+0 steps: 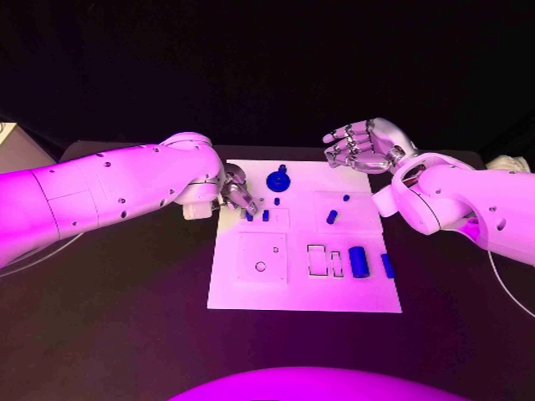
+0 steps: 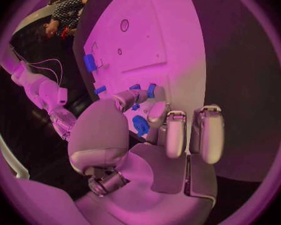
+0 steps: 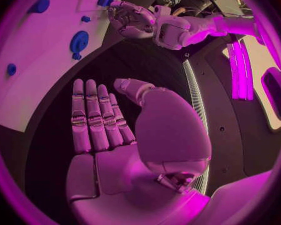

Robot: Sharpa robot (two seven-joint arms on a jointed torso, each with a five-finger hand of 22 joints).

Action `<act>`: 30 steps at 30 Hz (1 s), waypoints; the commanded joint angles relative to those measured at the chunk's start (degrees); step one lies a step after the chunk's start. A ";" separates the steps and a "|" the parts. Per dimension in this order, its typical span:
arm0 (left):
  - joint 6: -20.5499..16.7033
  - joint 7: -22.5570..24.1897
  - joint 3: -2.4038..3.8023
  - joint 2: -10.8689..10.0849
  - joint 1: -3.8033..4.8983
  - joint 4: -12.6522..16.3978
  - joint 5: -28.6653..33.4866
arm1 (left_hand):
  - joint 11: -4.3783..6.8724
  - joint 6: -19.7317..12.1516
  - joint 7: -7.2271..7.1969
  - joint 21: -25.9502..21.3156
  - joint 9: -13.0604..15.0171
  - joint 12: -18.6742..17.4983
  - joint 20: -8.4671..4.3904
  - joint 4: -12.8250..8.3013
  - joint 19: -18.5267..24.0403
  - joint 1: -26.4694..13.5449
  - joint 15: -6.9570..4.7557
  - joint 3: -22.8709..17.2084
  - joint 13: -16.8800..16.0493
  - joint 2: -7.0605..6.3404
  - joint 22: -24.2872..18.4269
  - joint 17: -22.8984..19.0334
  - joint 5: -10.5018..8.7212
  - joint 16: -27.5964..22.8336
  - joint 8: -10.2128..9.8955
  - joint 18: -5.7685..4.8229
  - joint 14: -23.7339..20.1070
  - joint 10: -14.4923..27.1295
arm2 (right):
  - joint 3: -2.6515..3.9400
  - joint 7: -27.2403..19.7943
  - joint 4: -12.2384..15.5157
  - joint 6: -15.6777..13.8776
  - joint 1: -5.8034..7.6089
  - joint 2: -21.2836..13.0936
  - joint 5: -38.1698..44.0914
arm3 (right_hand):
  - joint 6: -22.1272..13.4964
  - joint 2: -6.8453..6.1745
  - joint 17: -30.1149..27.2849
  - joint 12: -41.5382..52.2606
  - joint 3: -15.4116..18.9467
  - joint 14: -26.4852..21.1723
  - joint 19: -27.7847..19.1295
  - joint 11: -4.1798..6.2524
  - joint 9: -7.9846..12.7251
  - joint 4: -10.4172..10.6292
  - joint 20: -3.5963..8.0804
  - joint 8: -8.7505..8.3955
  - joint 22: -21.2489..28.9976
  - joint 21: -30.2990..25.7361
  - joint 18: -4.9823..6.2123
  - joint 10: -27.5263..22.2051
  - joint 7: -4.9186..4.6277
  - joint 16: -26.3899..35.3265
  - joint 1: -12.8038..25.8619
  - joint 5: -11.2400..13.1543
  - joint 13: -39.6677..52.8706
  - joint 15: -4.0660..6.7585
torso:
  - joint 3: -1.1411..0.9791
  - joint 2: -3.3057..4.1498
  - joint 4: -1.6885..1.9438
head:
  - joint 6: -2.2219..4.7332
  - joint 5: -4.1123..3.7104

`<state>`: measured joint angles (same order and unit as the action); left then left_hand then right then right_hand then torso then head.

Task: Assemble the parts on the task board

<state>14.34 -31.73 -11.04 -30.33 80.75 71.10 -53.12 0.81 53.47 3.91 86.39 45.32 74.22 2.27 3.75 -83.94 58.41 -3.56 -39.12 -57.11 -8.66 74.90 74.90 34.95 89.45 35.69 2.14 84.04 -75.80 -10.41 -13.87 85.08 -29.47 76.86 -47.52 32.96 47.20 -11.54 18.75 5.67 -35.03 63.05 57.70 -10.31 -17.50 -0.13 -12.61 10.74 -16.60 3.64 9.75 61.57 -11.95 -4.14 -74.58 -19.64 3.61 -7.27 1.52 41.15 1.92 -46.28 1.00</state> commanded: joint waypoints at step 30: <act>-2.21 -0.75 -0.18 -0.36 -0.34 -0.26 -1.53 | 0.38 0.62 -1.14 -0.96 -1.17 -0.80 -0.28 6.48 -2.16 -0.98 -0.76 13.68 -0.84 -2.95 10.13 13.97 -18.23 -0.15 -1.24 -0.55 5.61 0.65 | 0.02 -0.38 0.05 0.82 -0.02 0.00 0.12 | -0.37 0.31 -0.17 -0.27 0.32 -0.20 0.02 0.01 0.09 0.15 -0.45 -0.24 0.31 -0.03 0.63 -0.23 -2.28 0.29 0.43 -0.17 -0.02 -0.01 | 0.06 -0.03 0.04 | 0.06 -0.07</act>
<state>13.08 -32.12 -11.19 -30.65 80.48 70.91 -53.42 1.23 54.16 2.49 85.80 44.23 73.60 2.27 10.14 -83.94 57.05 -4.01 -25.50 -57.97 -11.63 74.90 74.90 16.82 89.45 34.79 2.14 84.05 -75.34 -10.41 -13.85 85.06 -29.42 76.86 -47.53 32.96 47.20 -11.54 18.63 5.67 -35.03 63.05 57.70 -10.30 -17.50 -0.13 -12.61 10.74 -16.34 3.64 9.75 61.57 -11.95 -4.13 -74.58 -19.64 3.61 -7.27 1.59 41.07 1.98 -46.26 0.86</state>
